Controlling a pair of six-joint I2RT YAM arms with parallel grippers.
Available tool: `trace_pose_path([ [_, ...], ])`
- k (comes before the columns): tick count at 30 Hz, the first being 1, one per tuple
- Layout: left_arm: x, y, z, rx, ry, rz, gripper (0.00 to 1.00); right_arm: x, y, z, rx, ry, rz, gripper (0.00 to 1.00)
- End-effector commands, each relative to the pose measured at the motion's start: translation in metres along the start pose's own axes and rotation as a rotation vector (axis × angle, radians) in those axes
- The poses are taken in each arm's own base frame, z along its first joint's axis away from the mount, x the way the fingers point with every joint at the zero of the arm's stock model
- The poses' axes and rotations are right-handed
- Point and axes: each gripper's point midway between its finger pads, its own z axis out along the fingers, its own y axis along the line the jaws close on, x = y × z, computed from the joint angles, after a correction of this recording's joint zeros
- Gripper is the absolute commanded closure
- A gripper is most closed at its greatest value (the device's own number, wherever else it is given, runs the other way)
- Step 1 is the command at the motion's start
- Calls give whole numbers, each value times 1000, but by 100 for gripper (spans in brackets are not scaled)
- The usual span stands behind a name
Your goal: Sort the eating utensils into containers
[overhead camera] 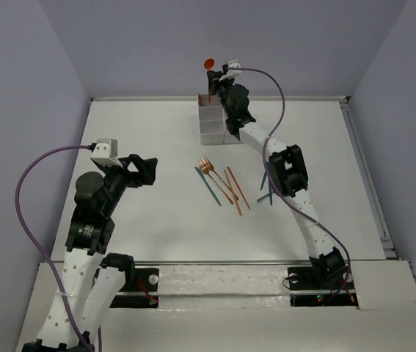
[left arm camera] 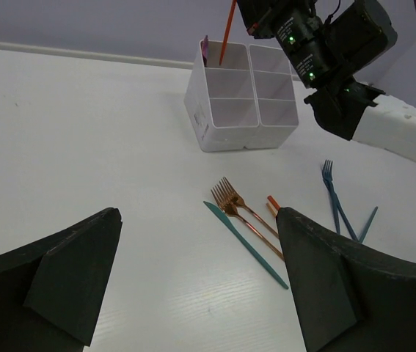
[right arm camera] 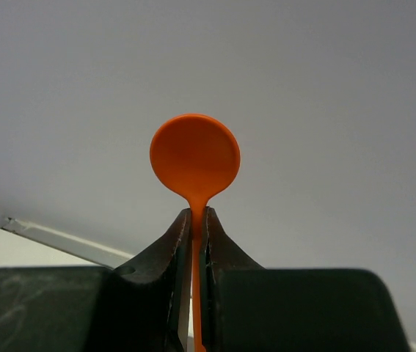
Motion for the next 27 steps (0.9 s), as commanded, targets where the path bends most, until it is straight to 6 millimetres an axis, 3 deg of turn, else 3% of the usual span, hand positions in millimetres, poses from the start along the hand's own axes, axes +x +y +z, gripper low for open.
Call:
trace_pose_path([
  [1,-28,-13,-1,49,-84,29,1,-38,6,-1,-37,-108,-8,93],
  [3,-28,-10,-1,41,-85,29,1,-33,7,-6,-46,-96,4,93],
  [4,-28,-11,-2,43,-86,29,1,-43,9,-7,-53,-109,7,92],
  [7,-29,-12,-3,48,-89,30,1,-41,11,-11,-64,-92,6,59],
  [8,-28,-12,-3,51,-90,30,1,-57,12,-12,-66,-116,7,48],
  [9,-28,-12,-4,53,-91,29,1,-47,11,-18,-64,-90,6,44],
  [10,-27,-12,-4,53,-89,29,1,-52,11,-20,-65,-94,7,40],
  [11,-28,-13,-5,55,-93,29,1,-73,13,-21,-65,-117,13,37],
  [12,-33,-15,-6,63,-112,33,1,-68,13,-26,-65,-93,10,36],
  [14,-37,-14,-7,60,-128,33,1,-77,13,-31,-62,-84,15,36],
  [15,-37,-14,-8,60,-130,34,1,-101,16,-35,-66,-103,21,36],
  [16,-38,-14,-9,60,-135,33,1,-89,14,-44,-61,-59,32,36],
  [17,-38,-14,-9,61,-136,33,1,-110,15,-44,-60,-86,33,36],
  [19,-38,-15,-9,63,-137,32,1,-114,12,-63,-34,-25,54,36],
  [20,-38,-16,-9,67,-136,30,1,-112,10,-71,-22,0,62,37],
  [21,-38,-16,-10,70,-138,30,1,-85,2,-89,21,90,79,37],
  [22,-38,-17,-9,76,-136,28,1,-102,2,-98,35,93,96,37],
  [23,-39,-18,-10,77,-140,28,1,-73,-7,-120,81,188,110,38],
  [24,-40,-18,-11,80,-143,27,1,-86,-7,-130,96,192,131,39],
  [27,-39,-18,-11,78,-141,22,1,-63,-17,-166,178,322,179,51],
])
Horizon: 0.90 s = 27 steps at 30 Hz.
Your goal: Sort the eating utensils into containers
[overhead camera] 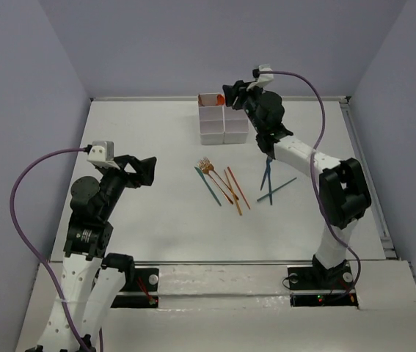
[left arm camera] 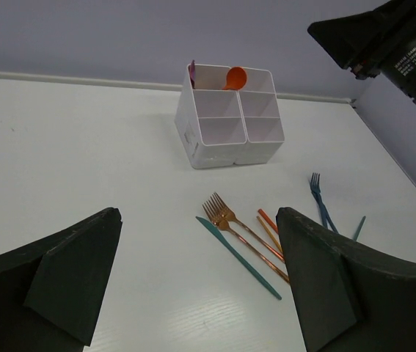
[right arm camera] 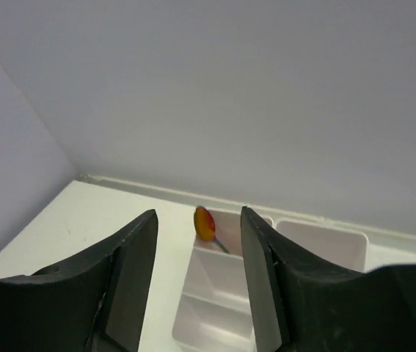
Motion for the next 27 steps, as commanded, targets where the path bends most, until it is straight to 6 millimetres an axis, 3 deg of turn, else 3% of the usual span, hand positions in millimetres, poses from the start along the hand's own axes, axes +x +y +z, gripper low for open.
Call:
trace_pose_path([
  [1,-24,-10,-3,38,-84,14,1,68,-35,-59,185,258,91,57],
  [2,-25,-10,-4,38,-87,13,1,59,-36,-68,207,263,100,71],
  [4,-25,-10,-6,37,-89,12,1,81,-52,-95,296,370,124,83],
  [6,-23,-12,-7,41,-82,10,1,85,-64,-117,355,441,114,87],
  [8,-25,-11,-9,35,-90,11,1,96,-75,-135,407,510,108,87],
  [11,-25,-16,-11,51,-94,11,1,120,-106,-178,533,644,97,87],
  [13,-26,-19,-12,62,-97,10,1,132,-122,-198,568,703,128,80],
  [14,-27,-20,-13,63,-100,13,1,139,-121,-208,561,744,129,78],
  [17,-28,-21,-14,66,-106,13,1,151,-133,-226,606,791,84,66],
  [20,-28,-23,-14,72,-105,13,1,165,-140,-238,633,863,43,61],
  [27,-20,-23,-13,71,-76,9,1,189,-147,-234,641,922,45,62],
])
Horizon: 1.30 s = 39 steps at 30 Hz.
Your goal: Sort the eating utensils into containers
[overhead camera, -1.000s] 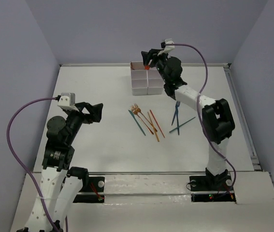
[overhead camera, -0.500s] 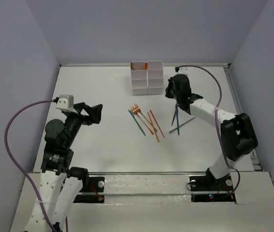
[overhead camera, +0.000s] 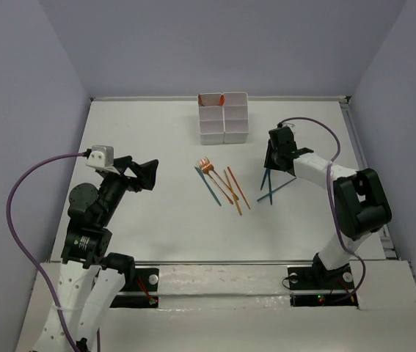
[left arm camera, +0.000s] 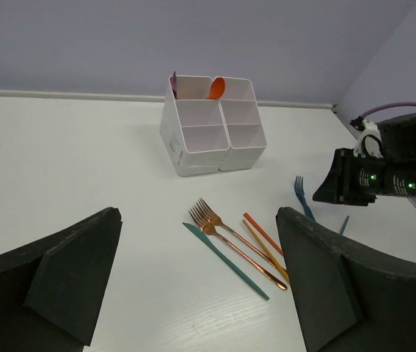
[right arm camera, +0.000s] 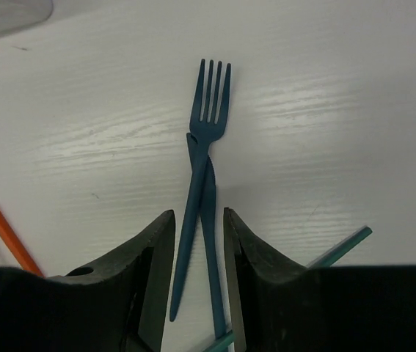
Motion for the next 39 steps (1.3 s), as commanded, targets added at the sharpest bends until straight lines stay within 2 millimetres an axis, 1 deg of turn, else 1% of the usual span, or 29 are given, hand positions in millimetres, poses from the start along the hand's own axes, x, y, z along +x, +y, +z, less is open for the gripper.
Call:
trace_pose_path([
  [1,-13,-5,-1,16,-36,3,1,-4,3,11,11,19,-13,63],
  [3,-12,-5,0,13,-32,4,1,0,7,16,-3,35,-13,65],
  [5,-11,-5,1,14,-29,2,1,-2,10,19,-13,35,-13,65],
  [6,-11,-5,1,15,-29,3,1,-2,11,21,-13,36,-14,66],
  [7,-11,-5,1,14,-29,3,1,2,11,25,-10,51,-21,66],
  [9,-11,-5,1,15,-29,3,1,0,12,28,-7,50,-26,68],
  [17,-11,-6,1,19,-27,3,1,1,7,37,31,57,-53,74],
  [18,-11,-6,1,19,-27,2,1,4,5,39,41,65,-58,74],
  [20,-11,-6,1,19,-27,2,1,2,5,41,49,63,-62,74],
  [22,-10,-5,1,19,-24,3,1,5,4,44,57,74,-67,74],
  [26,-10,-8,1,28,-24,3,1,2,6,45,54,69,-65,79],
  [28,-10,-8,1,30,-24,3,1,-1,7,44,49,61,-64,82],
  [30,-10,-8,1,28,-24,1,1,-5,9,42,44,56,-62,88],
  [32,-10,-8,1,27,-25,3,1,-12,12,37,27,39,-54,91],
  [34,-9,-7,1,25,-21,2,1,-20,17,30,0,20,-45,92],
  [35,-9,-7,1,24,-21,2,1,-31,20,21,-19,-8,-37,92],
  [38,-9,-7,2,24,-18,3,1,-48,30,8,-75,-52,-24,92],
  [39,-9,-7,2,24,-18,3,1,-58,36,1,-107,-82,-17,93],
])
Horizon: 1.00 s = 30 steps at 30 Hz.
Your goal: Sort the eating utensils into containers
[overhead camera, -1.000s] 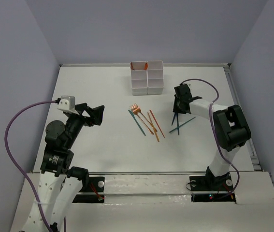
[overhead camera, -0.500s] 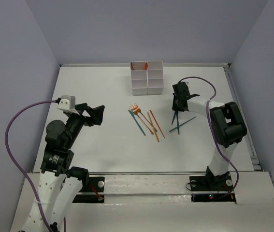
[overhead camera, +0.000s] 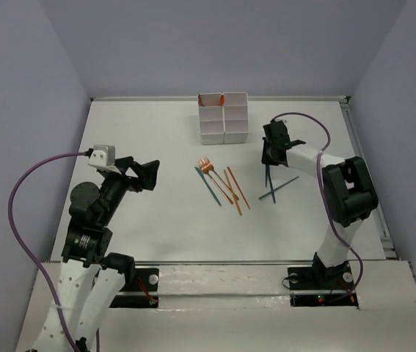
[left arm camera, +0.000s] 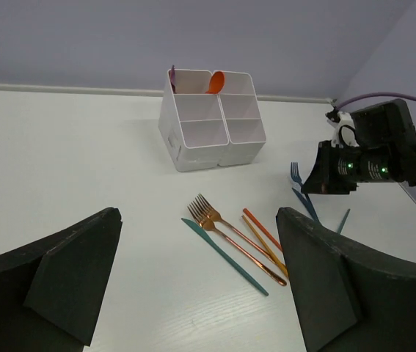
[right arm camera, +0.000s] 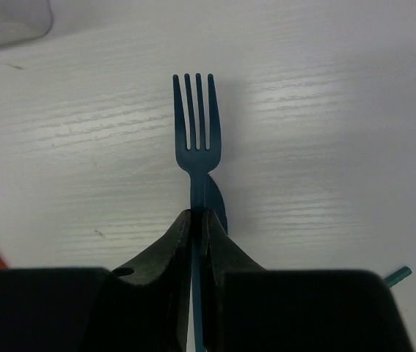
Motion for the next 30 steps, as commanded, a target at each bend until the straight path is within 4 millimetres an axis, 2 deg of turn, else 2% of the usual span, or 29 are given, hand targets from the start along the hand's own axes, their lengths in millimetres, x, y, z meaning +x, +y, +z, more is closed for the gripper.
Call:
trace_pose_path([
  [1,-13,-6,2,19,-34,4,1,-67,25,-44,-137,-180,42,93],
  [5,-11,-5,3,15,-24,6,1,-95,43,-59,-240,-283,60,93],
  [8,-9,-4,6,12,-16,7,1,-129,62,-74,-335,-397,77,93],
  [9,-9,-3,7,9,-13,7,1,-150,70,-84,-374,-468,88,93],
  [11,-7,0,9,-2,-7,8,1,-169,77,-89,-398,-532,100,93],
  [12,-7,1,9,-3,-4,7,1,-193,82,-102,-425,-617,111,93],
  [14,-5,1,10,-5,1,8,1,-211,86,-103,-431,-690,117,93],
  [16,-5,5,12,-16,6,7,1,-246,89,-118,-437,-812,118,93],
  [17,-4,5,12,-16,11,8,1,-251,93,-107,-428,-823,111,93],
  [19,-3,8,13,-25,13,9,1,-271,97,-108,-423,-899,102,93],
  [20,-3,8,14,-25,14,8,1,-290,100,-118,-429,-951,105,93],
  [21,-2,11,15,-36,20,9,1,-303,105,-113,-424,-988,102,93],
  [24,0,15,16,-48,26,9,1,-321,110,-105,-417,-1051,107,93],
  [25,0,16,18,-49,30,9,1,-319,113,-87,-403,-1043,100,93],
  [26,1,18,18,-58,33,10,1,-323,115,-84,-404,-1055,97,93],
  [27,1,18,19,-59,34,10,1,-336,119,-92,-416,-1097,104,93],
  [28,2,19,20,-58,39,9,1,-333,121,-75,-406,-1090,99,93],
  [29,2,22,20,-68,39,7,1,-336,122,-73,-401,-1104,105,93],
  [30,3,21,20,-65,43,8,1,-347,124,-81,-412,-1143,113,93],
])
